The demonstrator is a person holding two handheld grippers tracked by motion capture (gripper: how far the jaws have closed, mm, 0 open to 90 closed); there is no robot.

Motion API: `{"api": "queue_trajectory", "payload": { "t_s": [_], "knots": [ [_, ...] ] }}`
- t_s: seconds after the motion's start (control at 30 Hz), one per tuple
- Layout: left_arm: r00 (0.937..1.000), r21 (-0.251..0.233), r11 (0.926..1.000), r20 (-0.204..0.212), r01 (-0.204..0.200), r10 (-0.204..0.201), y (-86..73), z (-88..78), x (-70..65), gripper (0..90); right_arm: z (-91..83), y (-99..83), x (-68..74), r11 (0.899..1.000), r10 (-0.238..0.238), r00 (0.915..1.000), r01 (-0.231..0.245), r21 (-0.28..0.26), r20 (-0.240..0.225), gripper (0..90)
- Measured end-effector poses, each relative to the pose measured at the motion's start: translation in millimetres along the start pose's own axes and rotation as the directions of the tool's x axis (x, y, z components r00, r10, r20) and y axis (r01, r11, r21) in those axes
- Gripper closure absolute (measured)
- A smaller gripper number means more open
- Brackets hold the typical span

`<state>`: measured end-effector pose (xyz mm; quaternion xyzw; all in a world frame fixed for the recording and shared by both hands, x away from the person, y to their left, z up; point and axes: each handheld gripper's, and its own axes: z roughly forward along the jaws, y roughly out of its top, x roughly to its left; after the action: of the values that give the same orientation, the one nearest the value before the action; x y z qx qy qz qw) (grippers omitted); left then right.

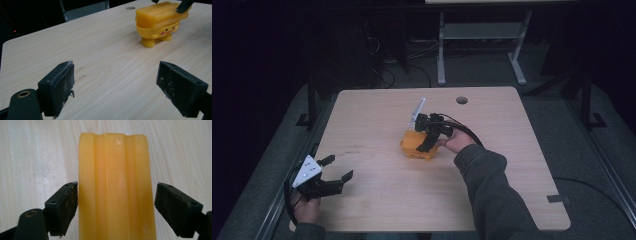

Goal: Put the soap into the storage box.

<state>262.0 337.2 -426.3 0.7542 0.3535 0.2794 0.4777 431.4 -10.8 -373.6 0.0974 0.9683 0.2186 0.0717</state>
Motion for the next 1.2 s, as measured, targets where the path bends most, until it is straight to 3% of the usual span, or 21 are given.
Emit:
{"api": "queue_trajectory", "payload": {
  "t_s": [0.47, 1.2],
  "knots": [
    [1.0, 0.002, 1.0, 0.001, 0.001, -0.001, 0.0, -0.2, 0.1, 13.9, -20.4, -16.7, 1.8, 0.999, 0.026, 0.9992, -0.025, -0.045, 0.03, 18.4],
    [1.0, 0.009, 0.9999, 0.002, -0.006, 0.006, 0.1, 0.2, -0.7, 13.9, -41.2, -44.8, 4.8, 0.996, 0.063, 0.9961, -0.059, -0.069, 0.062, 18.5]
  ]
}}
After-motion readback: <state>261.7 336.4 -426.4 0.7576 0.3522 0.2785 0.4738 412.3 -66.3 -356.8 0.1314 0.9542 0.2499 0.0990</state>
